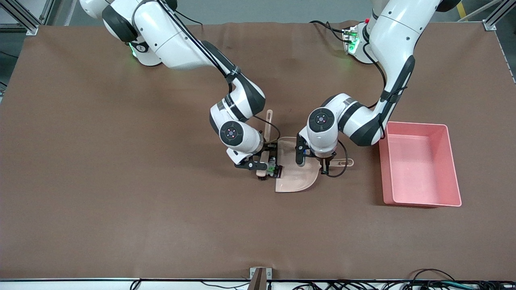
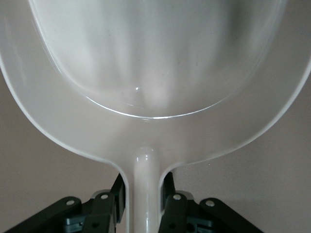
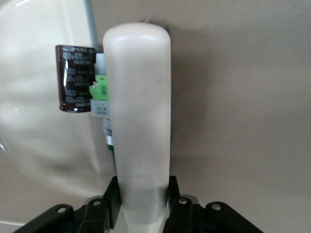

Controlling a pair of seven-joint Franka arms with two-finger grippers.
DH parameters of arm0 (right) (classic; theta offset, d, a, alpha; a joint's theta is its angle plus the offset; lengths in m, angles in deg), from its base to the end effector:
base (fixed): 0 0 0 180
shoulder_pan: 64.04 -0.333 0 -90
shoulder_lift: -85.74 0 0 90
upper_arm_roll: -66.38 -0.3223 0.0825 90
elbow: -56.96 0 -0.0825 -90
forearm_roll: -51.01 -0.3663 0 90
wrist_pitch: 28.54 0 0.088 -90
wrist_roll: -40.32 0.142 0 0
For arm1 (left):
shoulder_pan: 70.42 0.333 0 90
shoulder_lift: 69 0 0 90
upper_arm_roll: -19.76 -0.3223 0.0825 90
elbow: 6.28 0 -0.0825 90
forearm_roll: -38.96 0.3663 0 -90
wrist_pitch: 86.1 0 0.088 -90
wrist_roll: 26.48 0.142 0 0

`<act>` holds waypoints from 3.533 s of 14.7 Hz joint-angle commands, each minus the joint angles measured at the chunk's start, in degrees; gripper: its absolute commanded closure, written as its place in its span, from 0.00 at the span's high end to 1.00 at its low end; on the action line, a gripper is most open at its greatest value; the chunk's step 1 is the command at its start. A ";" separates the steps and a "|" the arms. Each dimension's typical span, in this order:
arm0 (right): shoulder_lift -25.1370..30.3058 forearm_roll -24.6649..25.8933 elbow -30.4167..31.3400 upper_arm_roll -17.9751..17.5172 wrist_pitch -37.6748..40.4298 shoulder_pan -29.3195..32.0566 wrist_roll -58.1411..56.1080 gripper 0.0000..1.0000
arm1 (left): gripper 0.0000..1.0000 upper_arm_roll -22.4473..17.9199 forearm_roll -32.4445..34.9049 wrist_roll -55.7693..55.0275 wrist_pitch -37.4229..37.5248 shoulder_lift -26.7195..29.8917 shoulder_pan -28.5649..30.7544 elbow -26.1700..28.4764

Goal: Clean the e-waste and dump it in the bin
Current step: 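Sweep the switch and capacitor into the dustpan with the held brush, then lift the brush away from the dustpan with the right gripper, then lift the dustpan with the left gripper while the right gripper lowers the brush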

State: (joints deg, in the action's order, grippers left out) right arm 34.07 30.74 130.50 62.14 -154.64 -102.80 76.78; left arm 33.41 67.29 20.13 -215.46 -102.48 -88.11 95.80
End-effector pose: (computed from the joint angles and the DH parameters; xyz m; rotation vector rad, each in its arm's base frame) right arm 0.5378 0.5142 0.1894 -2.8460 0.1749 0.3000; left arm 0.5642 -0.3031 0.2125 -1.9673 2.1502 0.1551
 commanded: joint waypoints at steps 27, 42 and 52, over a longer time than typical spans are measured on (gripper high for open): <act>13.50 9.28 5.54 -0.33 20.28 19.40 -13.16 0.00 | 0.12 0.15 0.76 0.41 -4.92 -0.97 0.72 -1.36; 32.86 13.68 41.59 -0.33 5.53 44.38 -38.13 0.00 | 0.12 18.13 -9.53 12.54 -13.10 1.49 21.34 -1.54; 30.67 16.05 46.52 -0.06 -3.53 46.58 -38.30 0.00 | 0.12 27.05 -8.74 20.42 8.08 8.16 44.73 -7.69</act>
State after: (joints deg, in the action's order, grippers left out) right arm 64.50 45.61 175.51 62.96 -156.62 -57.79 38.72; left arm 59.56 58.95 35.80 -208.62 -95.82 -48.88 87.95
